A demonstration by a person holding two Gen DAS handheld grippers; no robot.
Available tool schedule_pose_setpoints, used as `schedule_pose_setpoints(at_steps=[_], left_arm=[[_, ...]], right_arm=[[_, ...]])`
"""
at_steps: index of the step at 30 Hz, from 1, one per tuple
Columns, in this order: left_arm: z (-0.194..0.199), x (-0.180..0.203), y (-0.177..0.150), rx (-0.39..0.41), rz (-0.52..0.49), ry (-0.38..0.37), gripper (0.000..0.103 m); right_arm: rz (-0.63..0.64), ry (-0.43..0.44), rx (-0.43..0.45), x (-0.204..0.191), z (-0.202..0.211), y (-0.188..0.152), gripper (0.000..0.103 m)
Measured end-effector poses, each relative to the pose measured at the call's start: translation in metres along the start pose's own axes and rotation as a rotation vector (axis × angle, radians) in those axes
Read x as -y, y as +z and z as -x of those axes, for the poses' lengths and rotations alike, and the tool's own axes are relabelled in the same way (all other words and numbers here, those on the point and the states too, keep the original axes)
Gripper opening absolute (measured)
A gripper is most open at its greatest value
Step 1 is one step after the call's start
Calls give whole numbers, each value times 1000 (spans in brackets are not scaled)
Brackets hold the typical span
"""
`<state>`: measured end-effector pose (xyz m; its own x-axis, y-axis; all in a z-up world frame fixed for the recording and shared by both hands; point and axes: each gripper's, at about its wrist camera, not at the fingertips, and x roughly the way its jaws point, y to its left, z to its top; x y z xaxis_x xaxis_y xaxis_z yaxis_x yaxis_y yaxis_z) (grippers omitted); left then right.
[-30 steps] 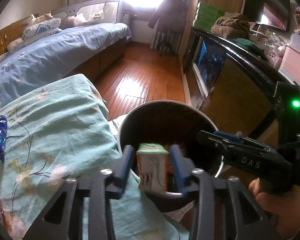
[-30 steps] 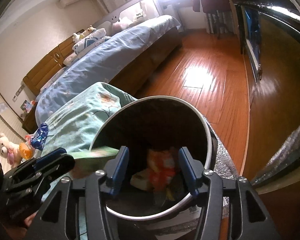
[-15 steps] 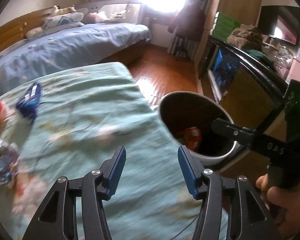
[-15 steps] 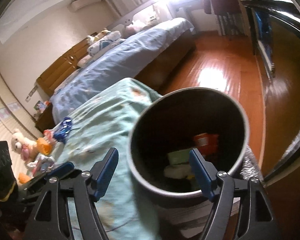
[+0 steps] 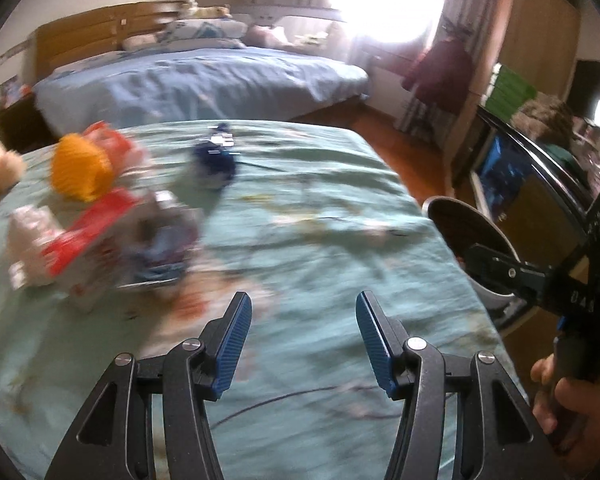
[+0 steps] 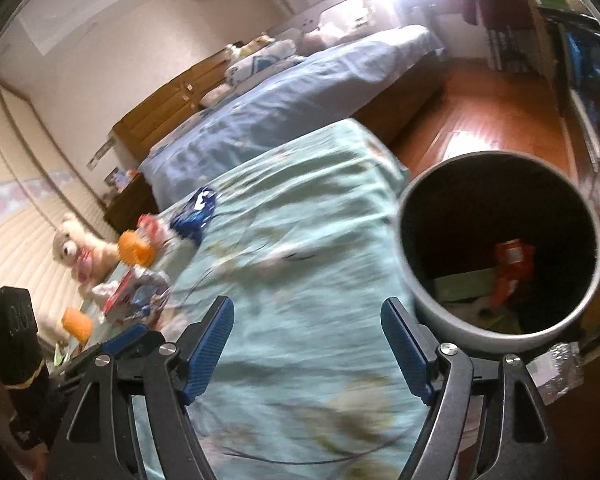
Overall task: Collect trash
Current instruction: 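Move both tools back to the bed toward the red box and crumpled wrapper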
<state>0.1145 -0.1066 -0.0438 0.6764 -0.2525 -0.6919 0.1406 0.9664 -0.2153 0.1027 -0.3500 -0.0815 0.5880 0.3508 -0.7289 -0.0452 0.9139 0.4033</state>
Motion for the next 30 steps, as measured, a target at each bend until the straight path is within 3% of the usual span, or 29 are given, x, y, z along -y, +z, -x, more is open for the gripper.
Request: schedule_pose_setpoints(at_steps=[14, 30], left_arm=[[50, -81, -24, 31, 136, 108, 54], [33, -123, -6, 24, 156, 149, 55]], right_arm=[[119, 89, -82, -74, -40, -20, 78], [189, 179, -138, -128, -83, -14, 73]])
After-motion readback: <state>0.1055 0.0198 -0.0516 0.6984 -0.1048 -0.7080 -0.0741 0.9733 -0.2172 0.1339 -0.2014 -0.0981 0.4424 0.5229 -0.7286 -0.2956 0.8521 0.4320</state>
